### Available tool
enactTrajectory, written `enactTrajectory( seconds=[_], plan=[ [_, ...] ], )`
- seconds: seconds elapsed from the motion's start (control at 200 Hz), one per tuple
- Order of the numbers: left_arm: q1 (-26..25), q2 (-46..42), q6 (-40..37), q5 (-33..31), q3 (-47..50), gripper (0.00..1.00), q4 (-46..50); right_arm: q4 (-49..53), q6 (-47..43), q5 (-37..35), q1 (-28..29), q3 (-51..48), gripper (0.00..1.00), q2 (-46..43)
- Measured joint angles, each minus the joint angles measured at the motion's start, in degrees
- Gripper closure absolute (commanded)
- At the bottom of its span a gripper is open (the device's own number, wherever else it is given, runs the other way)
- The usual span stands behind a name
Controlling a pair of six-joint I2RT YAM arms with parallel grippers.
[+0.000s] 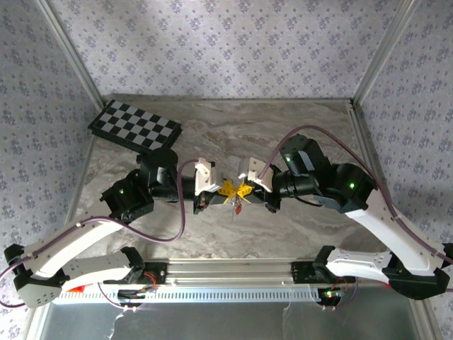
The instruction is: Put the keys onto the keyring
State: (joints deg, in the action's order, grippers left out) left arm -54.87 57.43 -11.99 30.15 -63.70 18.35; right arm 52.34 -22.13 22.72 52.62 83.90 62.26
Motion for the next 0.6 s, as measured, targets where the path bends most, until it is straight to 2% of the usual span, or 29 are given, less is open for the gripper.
enactTrajectory(
  seconds=[0.075, 0.16, 0.245, 0.445, 0.6],
  plan=[
    [0.0, 0.0, 0.0, 0.4, 0.0, 1.0, 0.0, 0.0, 0.0, 0.0, 0.0, 0.0, 1.0, 0.0],
    [0.0, 0.0, 0.5, 0.9, 0.0, 1.0, -0.2, 0.0, 0.0, 0.0, 0.0, 0.0, 0.88, -0.1],
    [0.0, 0.0, 1.6, 2.1, 0.1, 1.0, -1.6, -0.8, 0.4, 0.2, 0.0, -0.4, 0.83, -0.8],
    [0.0, -1.2, 4.8, 4.6, 1.8, 1.0, -8.6, -4.8, 1.7, 1.4, 0.0, -2.7, 0.83, -4.0],
    [0.0, -1.6, 7.2, 6.3, 3.0, 1.0, -14.3, -7.1, 2.8, 2.6, 0.0, -2.9, 0.89, -5.6]
  ],
)
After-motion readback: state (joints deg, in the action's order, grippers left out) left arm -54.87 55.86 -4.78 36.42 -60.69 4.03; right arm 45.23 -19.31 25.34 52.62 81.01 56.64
